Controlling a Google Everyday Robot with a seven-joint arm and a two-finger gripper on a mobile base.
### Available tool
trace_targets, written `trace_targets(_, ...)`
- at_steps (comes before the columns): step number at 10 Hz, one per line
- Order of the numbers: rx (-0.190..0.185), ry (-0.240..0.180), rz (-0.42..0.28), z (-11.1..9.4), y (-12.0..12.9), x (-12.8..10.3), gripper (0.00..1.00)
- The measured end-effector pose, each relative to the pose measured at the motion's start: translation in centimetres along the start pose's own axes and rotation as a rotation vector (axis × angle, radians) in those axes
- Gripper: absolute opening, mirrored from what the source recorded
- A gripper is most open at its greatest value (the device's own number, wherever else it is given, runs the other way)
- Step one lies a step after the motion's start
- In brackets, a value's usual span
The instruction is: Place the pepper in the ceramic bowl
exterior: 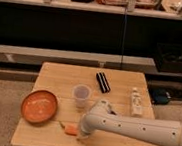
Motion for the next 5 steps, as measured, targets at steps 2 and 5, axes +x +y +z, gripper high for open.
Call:
trace_targets(2,-0.003,0.005,-0.007,-0.22,0.10,0.06,0.03)
trace_targets(5,0.013,0.014,-0.011,-0.66,-0.29,0.22,0.00)
